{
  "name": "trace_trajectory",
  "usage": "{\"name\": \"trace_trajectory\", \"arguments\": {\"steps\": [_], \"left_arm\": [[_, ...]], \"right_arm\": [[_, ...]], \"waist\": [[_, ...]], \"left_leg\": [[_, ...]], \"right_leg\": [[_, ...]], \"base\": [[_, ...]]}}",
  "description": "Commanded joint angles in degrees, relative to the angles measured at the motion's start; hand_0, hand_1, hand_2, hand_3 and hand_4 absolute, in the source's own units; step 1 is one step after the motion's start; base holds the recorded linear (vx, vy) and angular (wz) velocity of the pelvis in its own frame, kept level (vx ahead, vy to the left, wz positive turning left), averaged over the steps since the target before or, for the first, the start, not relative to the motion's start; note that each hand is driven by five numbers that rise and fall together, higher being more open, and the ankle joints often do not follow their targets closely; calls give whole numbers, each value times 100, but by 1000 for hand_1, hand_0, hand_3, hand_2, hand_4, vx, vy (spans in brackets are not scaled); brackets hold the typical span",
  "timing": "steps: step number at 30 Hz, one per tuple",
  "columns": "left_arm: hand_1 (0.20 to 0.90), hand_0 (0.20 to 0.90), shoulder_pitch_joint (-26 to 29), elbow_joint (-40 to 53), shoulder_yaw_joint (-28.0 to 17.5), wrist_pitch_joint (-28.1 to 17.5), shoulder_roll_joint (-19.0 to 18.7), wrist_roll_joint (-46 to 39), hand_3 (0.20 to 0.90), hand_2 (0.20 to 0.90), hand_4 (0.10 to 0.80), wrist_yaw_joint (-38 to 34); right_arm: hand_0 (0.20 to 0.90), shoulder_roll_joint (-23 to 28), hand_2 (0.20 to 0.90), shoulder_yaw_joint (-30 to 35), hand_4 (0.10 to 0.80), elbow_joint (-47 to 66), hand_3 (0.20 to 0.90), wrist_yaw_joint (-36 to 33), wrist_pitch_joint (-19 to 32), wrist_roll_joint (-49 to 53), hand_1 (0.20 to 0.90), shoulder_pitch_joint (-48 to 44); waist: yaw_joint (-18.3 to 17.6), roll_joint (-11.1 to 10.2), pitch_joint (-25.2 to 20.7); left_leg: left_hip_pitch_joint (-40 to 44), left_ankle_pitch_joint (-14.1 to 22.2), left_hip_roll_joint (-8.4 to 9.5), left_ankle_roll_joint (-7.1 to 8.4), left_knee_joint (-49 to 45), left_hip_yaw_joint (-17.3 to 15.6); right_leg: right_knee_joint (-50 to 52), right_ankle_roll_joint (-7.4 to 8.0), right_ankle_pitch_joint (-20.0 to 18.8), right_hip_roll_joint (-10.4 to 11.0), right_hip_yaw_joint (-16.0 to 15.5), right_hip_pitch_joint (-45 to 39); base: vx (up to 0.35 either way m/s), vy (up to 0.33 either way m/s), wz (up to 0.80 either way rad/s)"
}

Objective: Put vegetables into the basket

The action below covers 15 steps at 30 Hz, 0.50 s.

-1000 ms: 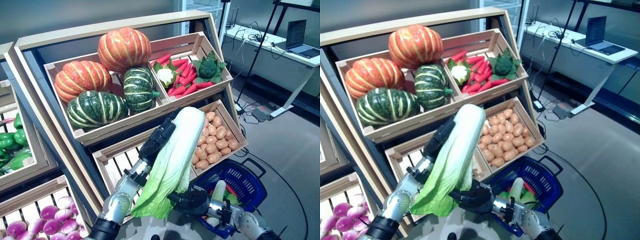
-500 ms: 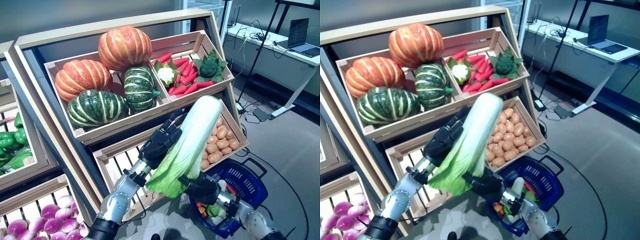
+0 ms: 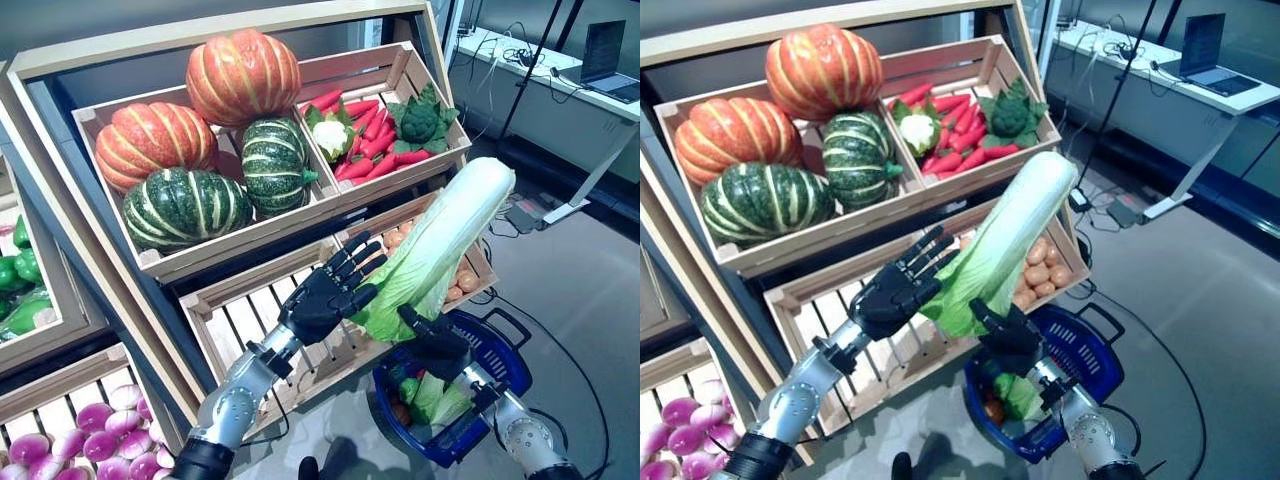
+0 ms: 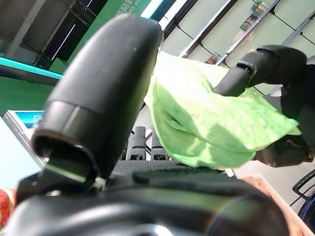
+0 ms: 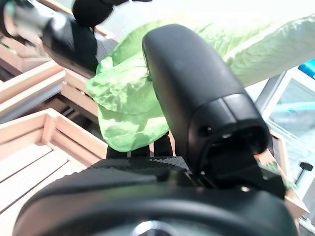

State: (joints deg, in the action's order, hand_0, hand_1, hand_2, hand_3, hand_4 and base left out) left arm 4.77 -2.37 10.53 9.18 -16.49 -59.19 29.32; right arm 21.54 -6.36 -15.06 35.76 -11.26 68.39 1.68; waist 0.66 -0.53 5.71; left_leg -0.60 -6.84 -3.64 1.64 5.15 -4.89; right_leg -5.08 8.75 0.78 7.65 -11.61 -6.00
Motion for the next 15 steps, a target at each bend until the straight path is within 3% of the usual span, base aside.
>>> {"name": "trace_trajectory", "arguments": {"steps": [1,5,15], "left_arm": [[900,900,557,158,-283,-399,-32,-89,900,900,800,305],[900,900,637,267,-276,-535,-65,-90,900,900,800,240],[900,900,1609,304,-129,-1149,-323,-225,900,900,800,58]], "right_arm": [[300,-202,300,623,400,417,300,-115,672,425,300,-474],[300,-148,300,792,400,212,300,-437,925,646,300,-578],[300,284,300,1258,400,-1033,300,-1293,1713,1455,300,-1888]], "waist": [[-77,-135,-52],[-79,-125,157],[0,-34,1276]], "left_leg": [[379,680,-165,104,-14,133],[265,662,-178,104,-78,137],[-881,617,-104,128,-837,354]], "right_leg": [[530,-105,-73,181,289,369],[644,-154,-25,126,382,545],[1364,-371,78,-87,494,1529]], "base": [[-66,-15,-2],[-110,-25,-2],[-260,-53,-1]]}}
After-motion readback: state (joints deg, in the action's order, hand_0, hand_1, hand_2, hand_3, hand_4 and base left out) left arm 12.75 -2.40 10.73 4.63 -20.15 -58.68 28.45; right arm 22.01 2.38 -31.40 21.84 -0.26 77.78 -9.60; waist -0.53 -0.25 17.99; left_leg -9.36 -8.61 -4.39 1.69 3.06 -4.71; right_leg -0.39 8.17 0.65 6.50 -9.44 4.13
